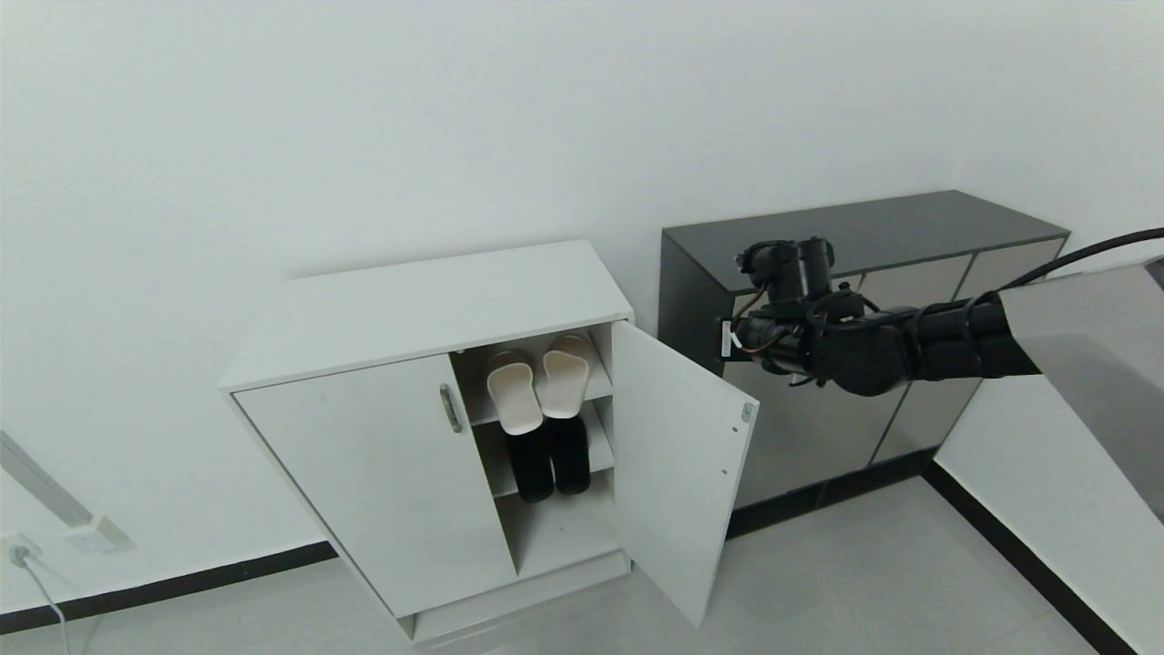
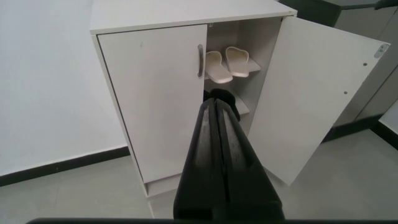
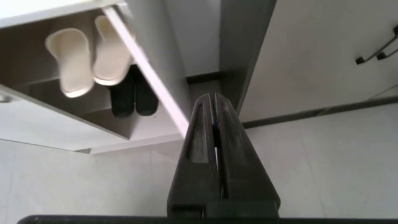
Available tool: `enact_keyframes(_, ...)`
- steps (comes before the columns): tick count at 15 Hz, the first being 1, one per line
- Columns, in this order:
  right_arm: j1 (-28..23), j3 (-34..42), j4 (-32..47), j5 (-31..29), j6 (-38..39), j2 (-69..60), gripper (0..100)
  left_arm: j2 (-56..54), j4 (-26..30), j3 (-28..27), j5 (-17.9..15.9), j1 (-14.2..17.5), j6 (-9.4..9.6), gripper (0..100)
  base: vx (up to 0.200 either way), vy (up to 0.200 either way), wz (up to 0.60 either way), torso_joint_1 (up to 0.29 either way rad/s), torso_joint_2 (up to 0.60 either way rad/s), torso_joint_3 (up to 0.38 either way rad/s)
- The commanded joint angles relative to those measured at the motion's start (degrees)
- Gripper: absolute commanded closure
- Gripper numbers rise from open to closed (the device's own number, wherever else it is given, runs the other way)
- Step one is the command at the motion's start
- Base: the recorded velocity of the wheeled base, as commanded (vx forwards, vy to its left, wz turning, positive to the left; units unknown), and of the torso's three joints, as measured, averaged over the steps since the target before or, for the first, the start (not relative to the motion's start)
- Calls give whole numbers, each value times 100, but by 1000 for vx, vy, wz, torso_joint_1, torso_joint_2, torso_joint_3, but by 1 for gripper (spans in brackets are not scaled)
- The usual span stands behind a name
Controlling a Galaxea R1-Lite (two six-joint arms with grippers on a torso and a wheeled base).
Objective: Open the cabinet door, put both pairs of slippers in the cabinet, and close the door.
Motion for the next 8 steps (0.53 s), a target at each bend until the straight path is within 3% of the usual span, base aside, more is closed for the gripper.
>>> enact_keyframes(1,-35,-50,-1,-1,4,201,100,7,-2,0,4,0,3,100,0,0,0,0,0,0)
enact_keyframes(8,-61,-41,-1,-10,4,386,100,7,-2,0,4,0,3,100,0,0,0,0,0,0)
